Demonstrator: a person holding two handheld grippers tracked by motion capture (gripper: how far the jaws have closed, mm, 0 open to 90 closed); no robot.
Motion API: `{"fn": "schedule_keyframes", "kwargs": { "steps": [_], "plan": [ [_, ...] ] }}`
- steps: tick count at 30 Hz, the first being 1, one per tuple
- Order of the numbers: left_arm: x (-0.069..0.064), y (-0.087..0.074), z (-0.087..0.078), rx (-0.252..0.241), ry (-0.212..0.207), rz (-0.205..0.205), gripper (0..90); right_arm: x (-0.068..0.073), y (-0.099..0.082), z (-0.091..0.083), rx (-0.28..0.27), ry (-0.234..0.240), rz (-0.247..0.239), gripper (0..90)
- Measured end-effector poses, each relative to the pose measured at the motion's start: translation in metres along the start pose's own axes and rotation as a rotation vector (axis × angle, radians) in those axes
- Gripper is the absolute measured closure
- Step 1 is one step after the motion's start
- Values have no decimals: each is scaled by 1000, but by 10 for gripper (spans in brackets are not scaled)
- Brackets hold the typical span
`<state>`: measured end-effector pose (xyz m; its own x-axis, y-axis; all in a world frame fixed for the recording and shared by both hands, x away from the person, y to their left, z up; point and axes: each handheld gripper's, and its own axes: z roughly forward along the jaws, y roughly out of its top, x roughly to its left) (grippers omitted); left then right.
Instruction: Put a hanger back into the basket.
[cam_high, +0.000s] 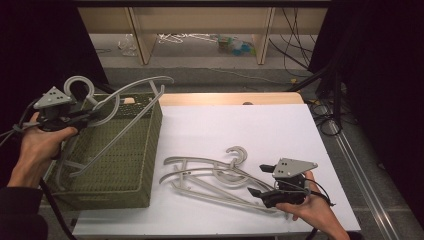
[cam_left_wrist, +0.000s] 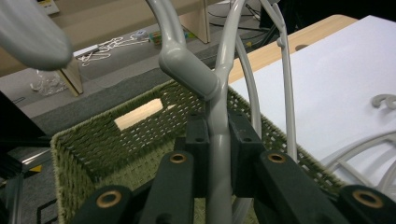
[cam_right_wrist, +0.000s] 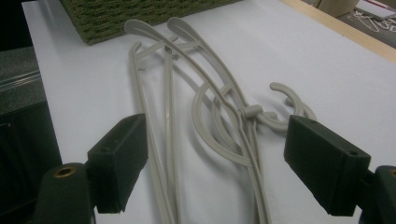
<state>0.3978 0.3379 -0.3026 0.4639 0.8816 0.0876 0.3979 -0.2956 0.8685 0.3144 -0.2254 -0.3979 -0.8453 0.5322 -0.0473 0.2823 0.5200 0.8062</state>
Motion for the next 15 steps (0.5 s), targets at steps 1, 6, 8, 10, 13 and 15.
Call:
{"fn": "schedule_keyframes", "kwargs": {
  "steps": [1,6,8,10,13,15],
  "plan": [
    [4,-4,1,4,15,2,803,0,0,0,0,1,0,227],
    [16,-14,2,17,69,-4,803,1,-1,2,-3,1,2,227],
    [21,-19,2,31,102,-3,802,0,-1,2,6,2,1,227],
    [25,-22,3,41,119,-1,803,0,-1,2,8,0,2,227],
    [30,-26,7,56,133,1,802,0,-1,3,2,3,-4,228],
    [31,-29,9,75,142,17,802,0,-1,3,11,7,-5,228]
  ]
}}
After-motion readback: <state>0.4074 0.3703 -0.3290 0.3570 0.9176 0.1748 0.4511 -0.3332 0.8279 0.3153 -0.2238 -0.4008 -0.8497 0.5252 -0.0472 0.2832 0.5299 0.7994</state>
